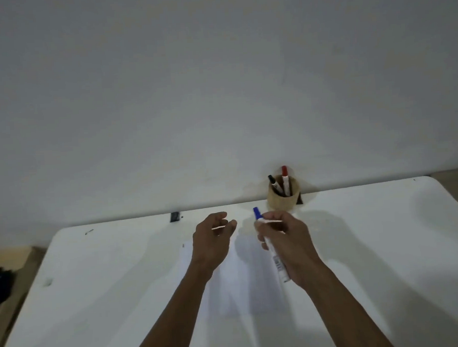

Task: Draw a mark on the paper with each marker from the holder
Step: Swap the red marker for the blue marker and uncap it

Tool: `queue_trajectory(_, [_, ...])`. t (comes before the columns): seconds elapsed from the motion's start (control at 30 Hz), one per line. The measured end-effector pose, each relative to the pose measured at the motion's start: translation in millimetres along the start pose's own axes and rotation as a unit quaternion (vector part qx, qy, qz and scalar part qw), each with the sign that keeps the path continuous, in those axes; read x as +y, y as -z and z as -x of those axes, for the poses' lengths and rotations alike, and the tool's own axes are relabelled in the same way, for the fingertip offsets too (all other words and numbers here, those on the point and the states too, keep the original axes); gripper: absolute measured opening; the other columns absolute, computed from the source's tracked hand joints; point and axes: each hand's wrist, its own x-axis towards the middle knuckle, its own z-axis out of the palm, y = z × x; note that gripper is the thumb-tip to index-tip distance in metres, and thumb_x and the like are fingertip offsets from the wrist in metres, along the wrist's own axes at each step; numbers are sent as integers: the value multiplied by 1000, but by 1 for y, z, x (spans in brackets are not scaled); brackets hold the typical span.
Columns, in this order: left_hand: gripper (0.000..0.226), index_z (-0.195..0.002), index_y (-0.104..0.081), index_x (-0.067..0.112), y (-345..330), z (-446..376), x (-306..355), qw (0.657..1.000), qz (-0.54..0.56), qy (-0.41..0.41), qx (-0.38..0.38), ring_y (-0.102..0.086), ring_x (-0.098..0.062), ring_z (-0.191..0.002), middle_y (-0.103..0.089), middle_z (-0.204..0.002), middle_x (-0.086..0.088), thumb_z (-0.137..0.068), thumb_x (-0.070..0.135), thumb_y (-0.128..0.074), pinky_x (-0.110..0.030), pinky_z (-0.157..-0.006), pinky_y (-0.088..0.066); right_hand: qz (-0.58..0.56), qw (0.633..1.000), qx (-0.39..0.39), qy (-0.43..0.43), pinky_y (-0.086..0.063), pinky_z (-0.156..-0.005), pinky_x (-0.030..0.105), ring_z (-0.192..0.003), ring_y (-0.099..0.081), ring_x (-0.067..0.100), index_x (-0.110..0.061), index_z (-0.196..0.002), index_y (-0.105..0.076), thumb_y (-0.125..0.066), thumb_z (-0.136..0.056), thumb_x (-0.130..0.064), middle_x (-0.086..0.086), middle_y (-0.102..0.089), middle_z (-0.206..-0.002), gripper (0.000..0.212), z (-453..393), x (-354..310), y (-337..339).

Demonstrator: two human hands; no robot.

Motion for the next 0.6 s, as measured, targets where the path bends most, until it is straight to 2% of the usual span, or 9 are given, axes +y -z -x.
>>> queue_trajectory(0.1, [28,-121,-66,32,48,23,-13,999,16,-31,-24,-68,-13,-104,-71,-113,8,-93,36,-63,-40,-86,-61,85,994,-68,32,-57,-62,19,-72,-73,17,-17,-105,-74,-80,-85,-8,7,-76,-98,23,28,16,-33])
queue_trajectory(0.2, [26,-121,-67,33,90,43,-21,994,10,-78,-69,-69,-10,-102,-73,-111,13,-96,34,-60,-34,-76,-64,168,978,-104,65,-58,-57,25,-69,-77,15,-19,-102,-74,-75,-92,-18,1,-76,-98,11,50,24,-62])
queue_trajectory(0.27, [22,-114,-72,30,113,53,-30,991,-14,-98,-91,-70,-8,-95,-75,-103,14,-94,30,-63,-36,-75,-63,214,966,-120,84,-57,-53,27,-67,-77,15,-19,-101,-74,-73,-93,-22,-3,-76,-98,8,61,28,-75])
queue_trajectory(0.33, [15,-105,-75,25,132,61,-40,989,-22,-103,-104,-69,-7,-86,-76,-94,11,-91,24,-68,-36,-75,-62,236,957,-140,89,-56,-52,28,-66,-78,17,-17,-98,-74,-77,-90,-22,0,-77,-95,10,70,29,-84])
queue_trajectory(0.43, [8,-94,-75,14,155,72,-52,990,25,-87,-106,-66,-12,-74,-75,-82,-1,-88,13,-72,-35,-73,-61,256,946,-183,81,-54,-55,25,-66,-77,18,-12,-99,-74,-85,-81,-13,7,-77,-96,21,79,26,-87])
queue_trajectory(0.5, [6,-93,-74,9,166,78,-57,990,67,-77,-96,-64,-13,-69,-73,-77,-7,-87,10,-72,-30,-71,-59,222,955,-181,79,-56,-57,25,-68,-77,20,-8,-100,-74,-85,-78,-5,12,-79,-93,25,85,22,-85])
queue_trajectory(0.6, [10,-98,-74,11,171,83,-62,989,76,-86,-97,-61,-12,-64,-70,-76,-15,-88,9,-71,-26,-69,-57,68,988,-116,79,-58,-60,28,-68,-75,26,0,-98,-73,-84,-79,0,15,-78,-80,23,90,19,-87])
